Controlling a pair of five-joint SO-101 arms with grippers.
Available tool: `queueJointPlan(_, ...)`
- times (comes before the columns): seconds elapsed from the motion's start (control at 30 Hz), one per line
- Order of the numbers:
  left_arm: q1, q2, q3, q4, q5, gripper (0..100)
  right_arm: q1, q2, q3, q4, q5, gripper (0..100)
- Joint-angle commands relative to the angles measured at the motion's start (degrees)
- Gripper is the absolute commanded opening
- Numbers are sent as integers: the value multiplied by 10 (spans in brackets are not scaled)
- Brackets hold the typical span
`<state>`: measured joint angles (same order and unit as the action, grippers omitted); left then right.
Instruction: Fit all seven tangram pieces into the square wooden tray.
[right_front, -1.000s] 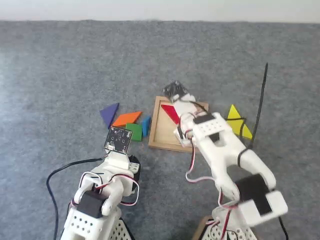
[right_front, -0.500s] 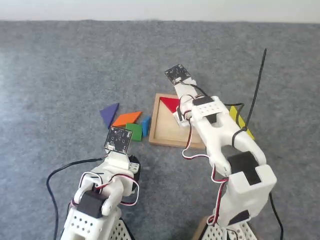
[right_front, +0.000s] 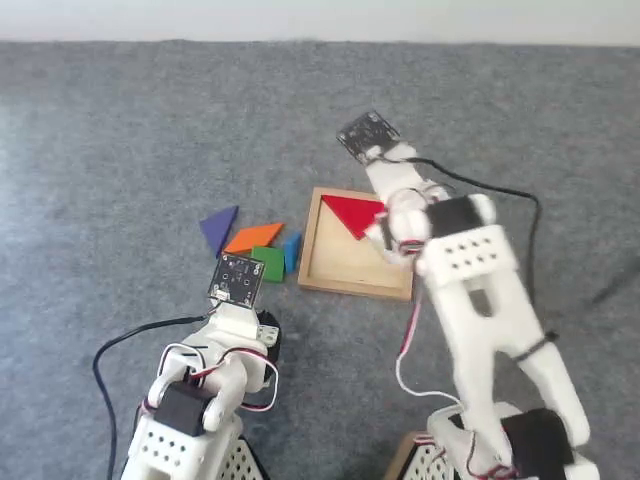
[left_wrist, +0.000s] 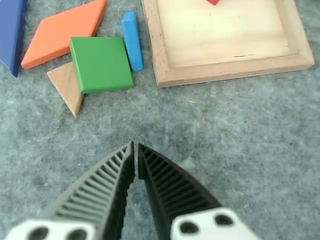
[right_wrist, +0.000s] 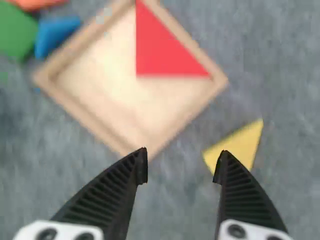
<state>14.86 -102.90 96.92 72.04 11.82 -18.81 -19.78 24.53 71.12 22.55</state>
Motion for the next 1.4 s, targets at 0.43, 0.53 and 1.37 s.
queueJointPlan(0.43, 3, -11, -5, 2, 4, 13, 168, 210, -20, -73, 116, 439)
queueJointPlan(0.53, 3, -11, -5, 2, 4, 13, 169, 239, -20, -98, 99, 439)
queueJointPlan(1.37, 3, -11, -5, 2, 4, 13, 158, 331, -57, -166, -108, 439)
